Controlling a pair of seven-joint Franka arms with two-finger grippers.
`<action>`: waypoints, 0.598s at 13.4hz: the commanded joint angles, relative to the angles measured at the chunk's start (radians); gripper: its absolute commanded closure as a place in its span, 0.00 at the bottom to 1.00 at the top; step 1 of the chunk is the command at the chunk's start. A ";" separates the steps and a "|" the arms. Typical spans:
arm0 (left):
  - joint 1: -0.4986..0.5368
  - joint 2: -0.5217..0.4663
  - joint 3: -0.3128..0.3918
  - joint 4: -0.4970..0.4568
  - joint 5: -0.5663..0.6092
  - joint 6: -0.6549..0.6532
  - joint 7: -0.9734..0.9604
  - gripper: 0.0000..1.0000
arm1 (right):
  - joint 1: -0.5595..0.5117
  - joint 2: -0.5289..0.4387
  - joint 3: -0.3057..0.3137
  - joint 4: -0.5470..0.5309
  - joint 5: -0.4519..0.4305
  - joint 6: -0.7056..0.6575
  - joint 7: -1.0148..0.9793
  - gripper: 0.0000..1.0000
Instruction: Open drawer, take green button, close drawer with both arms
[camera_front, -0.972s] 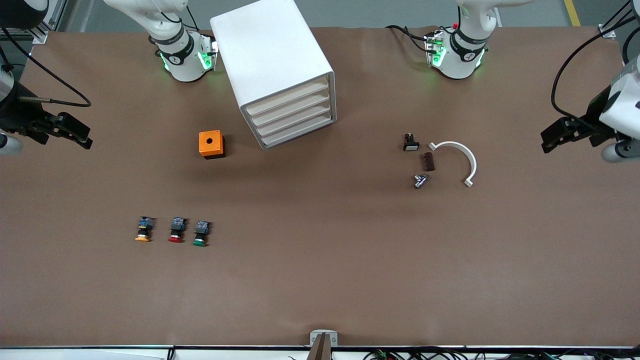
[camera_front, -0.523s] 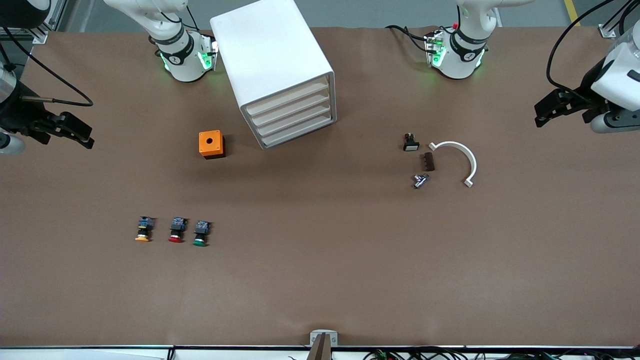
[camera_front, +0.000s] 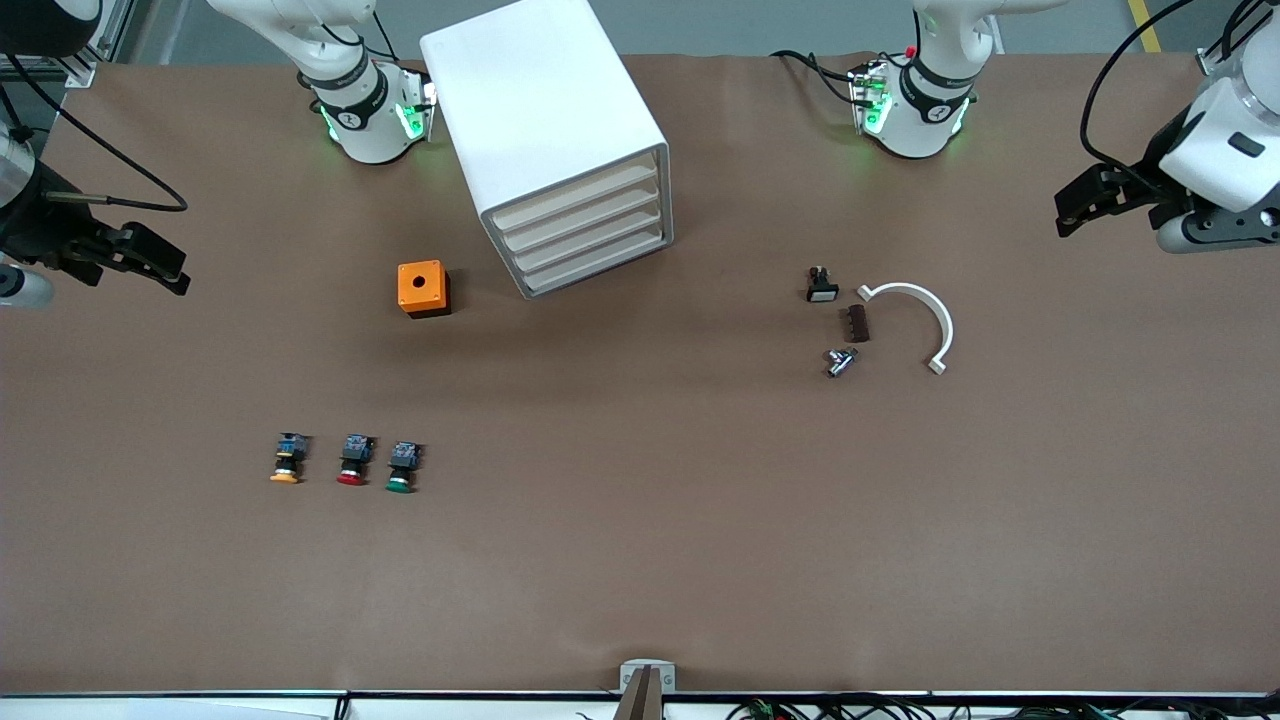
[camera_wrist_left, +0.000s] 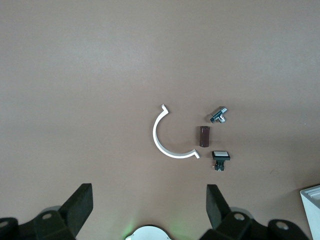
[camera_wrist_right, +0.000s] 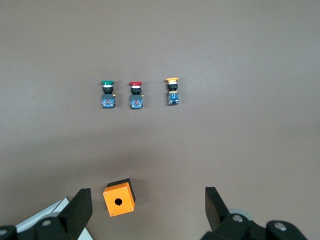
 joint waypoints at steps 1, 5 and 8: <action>0.011 -0.047 -0.008 -0.055 -0.015 0.031 0.020 0.00 | -0.017 -0.005 0.016 0.010 0.002 -0.017 0.001 0.00; 0.011 -0.042 -0.005 -0.049 -0.016 0.025 0.014 0.00 | -0.015 -0.006 0.016 0.010 0.006 -0.017 0.001 0.00; 0.013 -0.025 -0.004 -0.025 -0.015 0.025 0.021 0.00 | -0.015 -0.006 0.016 0.010 0.007 -0.017 0.001 0.00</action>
